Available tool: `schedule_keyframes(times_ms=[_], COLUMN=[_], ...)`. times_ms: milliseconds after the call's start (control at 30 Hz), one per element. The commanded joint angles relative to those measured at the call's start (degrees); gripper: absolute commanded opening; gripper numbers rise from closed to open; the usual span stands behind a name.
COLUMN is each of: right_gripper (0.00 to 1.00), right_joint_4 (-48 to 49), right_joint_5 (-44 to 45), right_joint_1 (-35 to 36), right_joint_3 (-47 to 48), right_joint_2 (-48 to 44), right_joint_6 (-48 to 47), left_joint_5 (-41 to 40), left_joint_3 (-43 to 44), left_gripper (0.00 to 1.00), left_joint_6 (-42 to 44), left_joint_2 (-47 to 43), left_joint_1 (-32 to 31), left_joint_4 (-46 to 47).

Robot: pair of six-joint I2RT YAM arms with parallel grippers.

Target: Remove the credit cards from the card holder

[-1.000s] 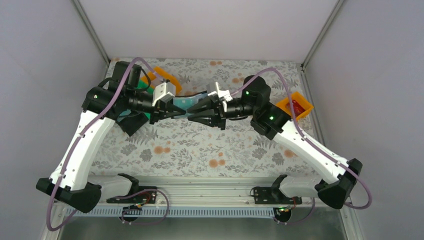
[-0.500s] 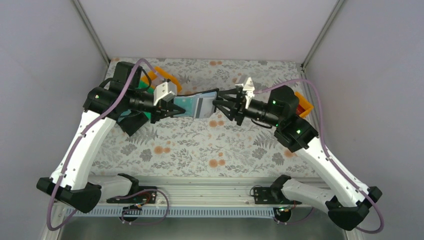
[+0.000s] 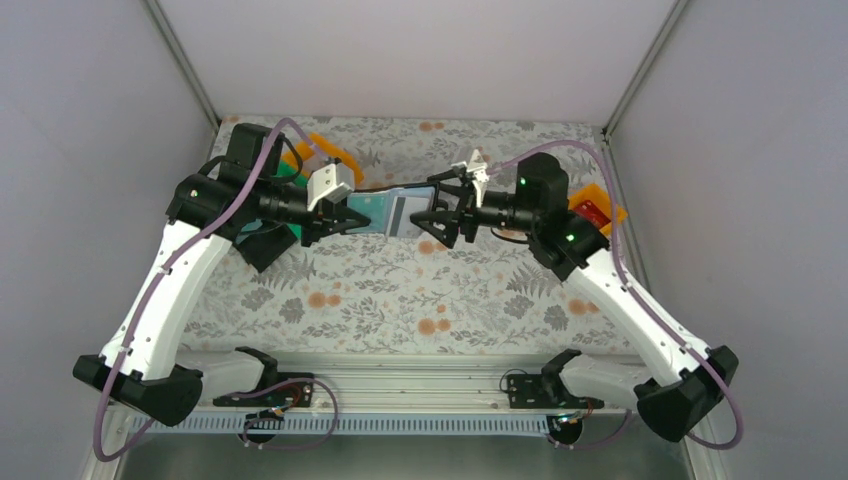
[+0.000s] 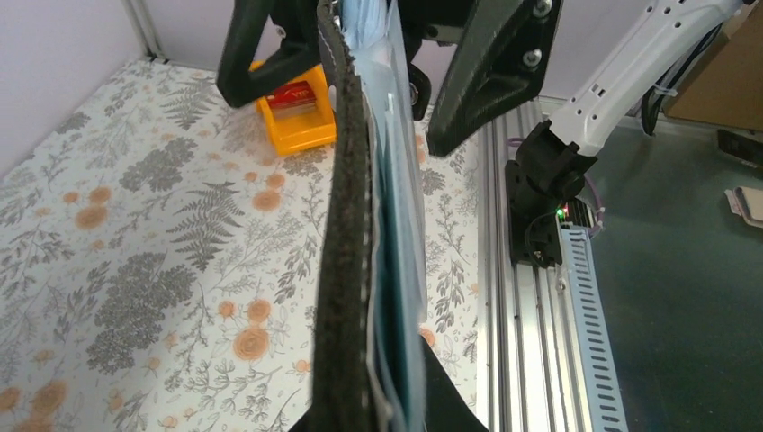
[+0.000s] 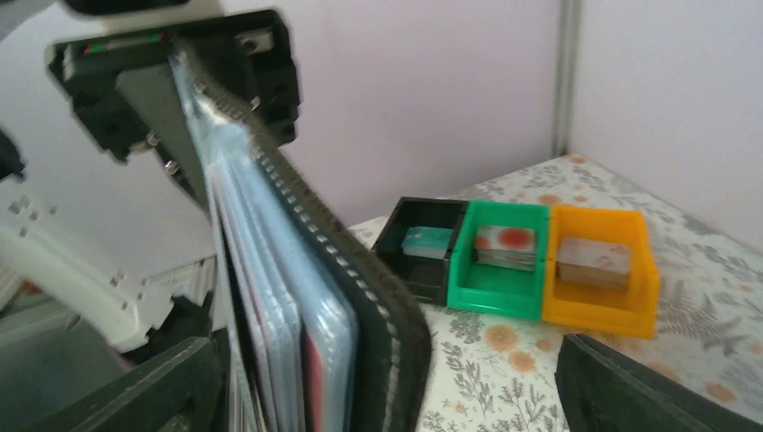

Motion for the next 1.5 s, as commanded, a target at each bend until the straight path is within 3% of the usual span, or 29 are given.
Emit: schedule_keyframes(times_ms=[0, 67, 167, 200, 267, 367, 433, 733, 1300, 1467], right_gripper=[0.87, 0.63, 0.16, 0.06, 0.04, 0.04, 0.04, 0.04, 0.04, 0.04], right_joint_4=[3.75, 5.26, 5.41, 5.14, 4.79, 3.42, 3.1, 1.0, 0.48, 0.73], right_joint_5=[-12.2, -14.35, -15.21, -14.72, -13.28, -10.14, -9.43, -8.55, -9.64, -10.12], right_joint_1=[-0.17, -0.05, -0.02, 0.08, -0.03, -0.17, -0.37, -0.61, -0.87, -0.91], right_joint_3=[1.63, 1.74, 2.65, 2.81, 2.71, 2.48, 2.24, 2.41, 3.02, 2.95], right_joint_2=[1.75, 2.39, 3.66, 4.02, 4.27, 3.9, 3.07, 0.97, 0.94, 0.81], right_joint_6=[-2.48, -1.73, -0.64, -0.24, 0.28, 0.27, 0.28, -0.25, -0.27, -0.13], left_joint_5=[-0.25, -0.55, -0.9, -1.0, -1.57, -4.68, -7.0, -11.99, -9.92, -9.4], left_joint_3=[-0.55, -0.73, -0.99, -1.05, -1.13, -0.53, 0.21, -0.48, 1.64, 2.57], left_gripper=[0.02, 0.02, 0.02, 0.02, 0.07, 0.49, 0.61, 0.63, 0.62, 0.58], left_joint_6=[-0.26, -0.42, -0.53, -0.48, -0.68, -1.47, -1.57, -0.18, -2.67, -3.79], left_joint_2=[-1.38, -1.58, -2.0, -2.22, -2.61, -3.02, -3.59, -5.3, -3.9, -2.32], left_joint_1=[-0.18, -0.17, -0.1, -0.11, -0.08, -0.08, 0.15, 1.39, 1.88, 1.86], left_joint_4=[2.59, 2.69, 2.78, 2.83, 3.17, 3.83, 4.03, 3.08, 4.53, 5.25])
